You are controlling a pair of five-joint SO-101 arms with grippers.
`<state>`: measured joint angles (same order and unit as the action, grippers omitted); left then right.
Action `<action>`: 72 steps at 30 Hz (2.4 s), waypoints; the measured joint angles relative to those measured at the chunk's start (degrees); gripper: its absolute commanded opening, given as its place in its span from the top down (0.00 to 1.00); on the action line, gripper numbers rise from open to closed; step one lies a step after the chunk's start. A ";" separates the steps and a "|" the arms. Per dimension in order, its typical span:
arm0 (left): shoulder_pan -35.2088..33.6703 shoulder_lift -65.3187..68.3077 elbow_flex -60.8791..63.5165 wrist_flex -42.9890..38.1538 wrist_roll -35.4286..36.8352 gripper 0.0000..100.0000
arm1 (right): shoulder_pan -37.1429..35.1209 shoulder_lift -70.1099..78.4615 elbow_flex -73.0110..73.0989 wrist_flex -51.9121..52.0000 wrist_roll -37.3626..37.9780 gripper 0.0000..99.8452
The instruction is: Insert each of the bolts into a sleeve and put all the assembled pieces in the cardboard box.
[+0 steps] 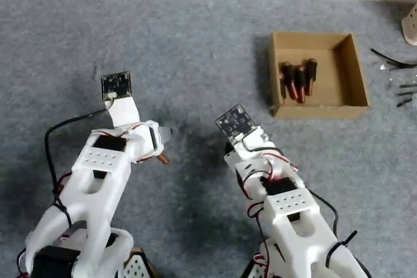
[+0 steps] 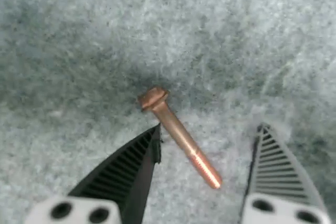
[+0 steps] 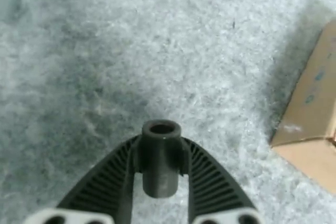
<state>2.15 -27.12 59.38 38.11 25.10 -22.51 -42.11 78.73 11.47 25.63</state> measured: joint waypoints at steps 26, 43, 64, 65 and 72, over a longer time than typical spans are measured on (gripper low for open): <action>0.00 25.93 -17.67 13.36 -0.70 0.73 | 0.53 0.00 0.00 0.00 0.00 0.99; -5.10 35.08 -28.75 18.20 5.80 0.73 | 0.53 0.00 0.00 0.00 0.00 0.99; -7.30 37.10 -28.40 10.02 6.24 0.99 | 0.53 0.00 0.00 0.00 0.00 0.99; -7.21 37.01 -28.40 9.93 6.24 0.99 | 0.53 0.00 0.00 0.00 0.00 0.99; -4.48 33.93 -26.29 9.41 5.98 1.00 | 0.53 0.00 0.00 0.00 0.00 0.99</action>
<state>-2.33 6.81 33.10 47.52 31.08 -21.98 -42.11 78.73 11.47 25.63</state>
